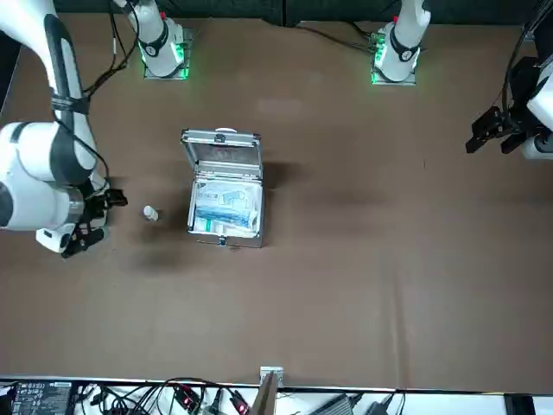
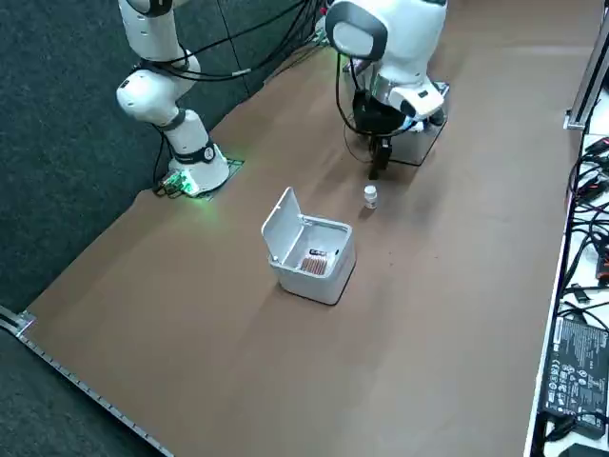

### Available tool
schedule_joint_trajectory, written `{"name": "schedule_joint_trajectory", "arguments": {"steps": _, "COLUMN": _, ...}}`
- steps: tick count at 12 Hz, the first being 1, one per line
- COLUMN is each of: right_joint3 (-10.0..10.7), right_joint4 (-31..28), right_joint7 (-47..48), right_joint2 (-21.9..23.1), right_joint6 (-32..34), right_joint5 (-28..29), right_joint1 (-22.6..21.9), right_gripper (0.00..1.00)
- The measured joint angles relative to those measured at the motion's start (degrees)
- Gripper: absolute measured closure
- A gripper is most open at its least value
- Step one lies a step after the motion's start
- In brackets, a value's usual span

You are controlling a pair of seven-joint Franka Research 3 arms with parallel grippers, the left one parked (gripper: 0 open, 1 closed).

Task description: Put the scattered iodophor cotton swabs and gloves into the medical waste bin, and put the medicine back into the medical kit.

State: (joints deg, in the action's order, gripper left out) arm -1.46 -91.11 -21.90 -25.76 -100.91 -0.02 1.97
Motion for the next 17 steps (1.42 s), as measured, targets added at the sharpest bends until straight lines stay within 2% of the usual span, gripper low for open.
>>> {"name": "schedule_joint_trajectory", "arguments": {"steps": 4, "right_joint3": 0.0, "right_joint4": -11.6, "right_joint7": 7.0, "right_joint2": 2.9, "right_joint6": -14.8, "right_joint5": 0.2, "right_joint1": -1.7, "right_gripper": 0.01}}
{"name": "schedule_joint_trajectory", "arguments": {"steps": 5, "right_joint3": 0.0, "right_joint4": -17.3, "right_joint7": 10.9, "right_joint2": 4.6, "right_joint6": -21.3, "right_joint5": 0.2, "right_joint1": -2.6, "right_gripper": 0.01}}
{"name": "schedule_joint_trajectory", "arguments": {"steps": 10, "right_joint3": 0.0, "right_joint4": -29.9, "right_joint7": 15.4, "right_joint2": 7.2, "right_joint6": -37.2, "right_joint5": 0.2, "right_joint1": -4.3, "right_gripper": 0.01}}
{"name": "schedule_joint_trajectory", "arguments": {"steps": 12, "right_joint3": 0.1, "right_joint4": -33.0, "right_joint7": 15.4, "right_joint2": 7.2, "right_joint6": -41.6, "right_joint5": 0.2, "right_joint1": -4.3, "right_gripper": 0.01}}
{"name": "schedule_joint_trajectory", "arguments": {"steps": 15, "right_joint3": 0.1, "right_joint4": -34.5, "right_joint7": 15.4, "right_joint2": 6.9, "right_joint6": -44.3, "right_joint5": 0.2, "right_joint1": -4.5, "right_gripper": 0.05}}
{"name": "schedule_joint_trajectory", "arguments": {"steps": 16, "right_joint3": 0.1, "right_joint4": -34.5, "right_joint7": 15.4, "right_joint2": 6.8, "right_joint6": -44.6, "right_joint5": 0.2, "right_joint1": -4.5, "right_gripper": 0.13}}
{"name": "schedule_joint_trajectory", "arguments": {"steps": 17, "right_joint3": 0.1, "right_joint4": -34.5, "right_joint7": 15.4, "right_joint2": 6.7, "right_joint6": -44.8, "right_joint5": 0.2, "right_joint1": -4.6, "right_gripper": 0.14}}
